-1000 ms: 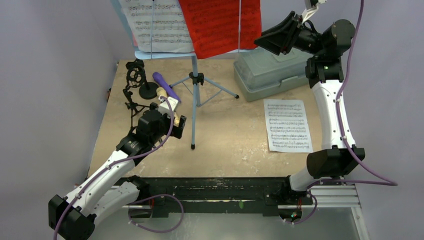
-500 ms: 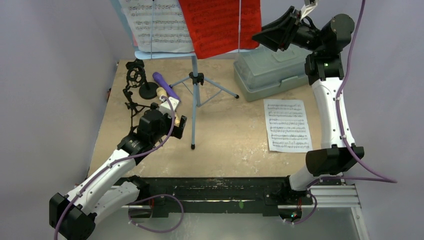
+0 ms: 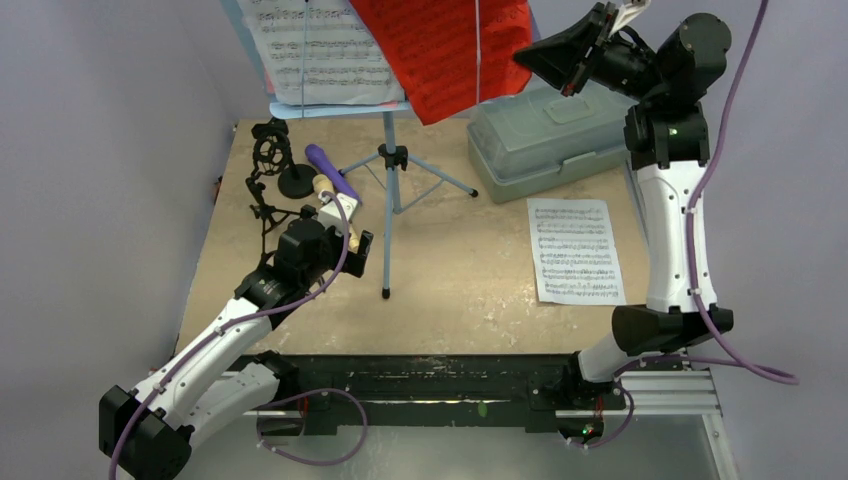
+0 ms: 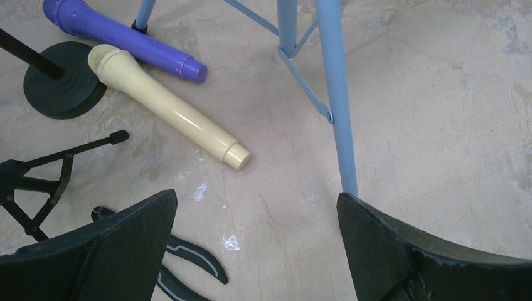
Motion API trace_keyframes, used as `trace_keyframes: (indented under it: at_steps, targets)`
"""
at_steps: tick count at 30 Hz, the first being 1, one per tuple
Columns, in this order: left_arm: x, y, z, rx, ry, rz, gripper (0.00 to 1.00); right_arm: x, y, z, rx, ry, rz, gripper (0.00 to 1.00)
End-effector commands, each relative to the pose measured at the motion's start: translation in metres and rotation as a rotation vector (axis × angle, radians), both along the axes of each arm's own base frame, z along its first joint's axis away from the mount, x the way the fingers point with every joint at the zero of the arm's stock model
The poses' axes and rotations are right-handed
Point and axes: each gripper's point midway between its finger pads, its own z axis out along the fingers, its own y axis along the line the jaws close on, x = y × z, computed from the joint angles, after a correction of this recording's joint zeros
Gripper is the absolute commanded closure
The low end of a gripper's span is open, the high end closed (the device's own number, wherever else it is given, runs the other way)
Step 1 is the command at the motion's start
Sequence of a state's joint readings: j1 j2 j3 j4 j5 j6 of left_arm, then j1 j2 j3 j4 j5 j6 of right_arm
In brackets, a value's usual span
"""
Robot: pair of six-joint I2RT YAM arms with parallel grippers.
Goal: Pack up the instrument practice props
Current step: Pick up the sheet music from the music stand.
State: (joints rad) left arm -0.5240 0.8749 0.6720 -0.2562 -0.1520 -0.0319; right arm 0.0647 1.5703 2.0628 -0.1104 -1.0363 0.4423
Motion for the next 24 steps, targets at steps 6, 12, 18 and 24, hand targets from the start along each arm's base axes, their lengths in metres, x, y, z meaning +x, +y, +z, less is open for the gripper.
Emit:
trace_keyframes:
  at_steps: [6,12,18,24]
  targets:
    - [0.003,-0.001,0.013,-0.022,-0.041,-0.004,0.01,-0.035,-0.038,0.058,-0.014,-0.202,-0.191,1.00]
    - [0.003,-0.001,0.014,-0.023,-0.045,-0.004,0.01,-0.050,-0.051,0.072,0.005,-0.228,-0.177,1.00]
    - [0.002,-0.001,0.014,-0.026,-0.046,-0.004,0.00,-0.053,-0.059,0.076,-0.006,-0.248,-0.205,1.00]
    - [0.002,-0.001,0.015,-0.026,-0.048,-0.004,0.00,-0.065,-0.071,0.090,-0.008,-0.289,-0.240,1.00]
